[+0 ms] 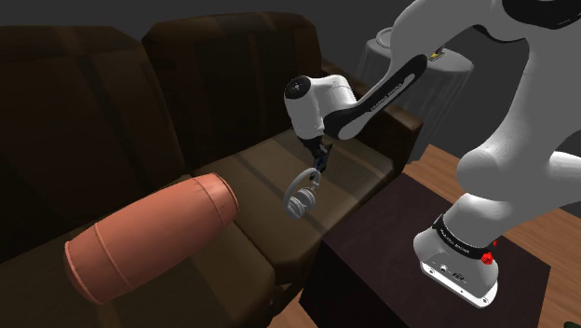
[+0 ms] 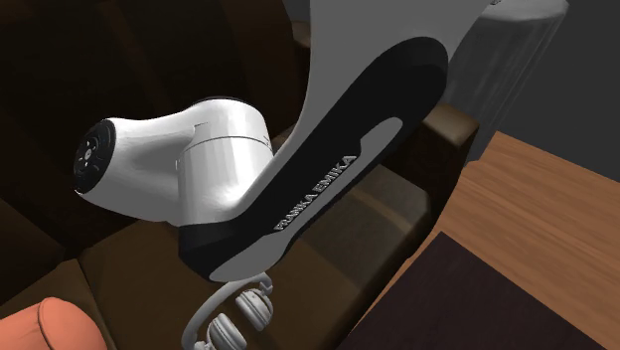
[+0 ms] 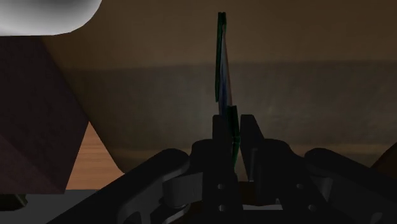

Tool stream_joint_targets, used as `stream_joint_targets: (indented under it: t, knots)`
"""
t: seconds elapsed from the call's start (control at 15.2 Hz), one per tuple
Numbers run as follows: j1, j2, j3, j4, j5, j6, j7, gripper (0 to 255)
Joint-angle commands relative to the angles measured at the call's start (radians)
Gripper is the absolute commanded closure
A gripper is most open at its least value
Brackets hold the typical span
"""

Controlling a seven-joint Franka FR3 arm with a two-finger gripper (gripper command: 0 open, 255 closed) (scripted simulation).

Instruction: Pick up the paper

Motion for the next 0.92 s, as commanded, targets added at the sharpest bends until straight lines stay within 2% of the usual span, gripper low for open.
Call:
stream_joint_targets:
  t: [0.0, 0.33, 0.86]
  knots:
    - [0.001, 0.001, -0.001, 0.0, -0.001, 0.0, 0.001, 255]
    - [-0.001, -0.001, 0.001, 0.0, 0.002, 0.0, -0.002, 255]
    - [-0.091, -0.121, 0.104, -0.01, 0.13, -0.006, -0.103, 255]
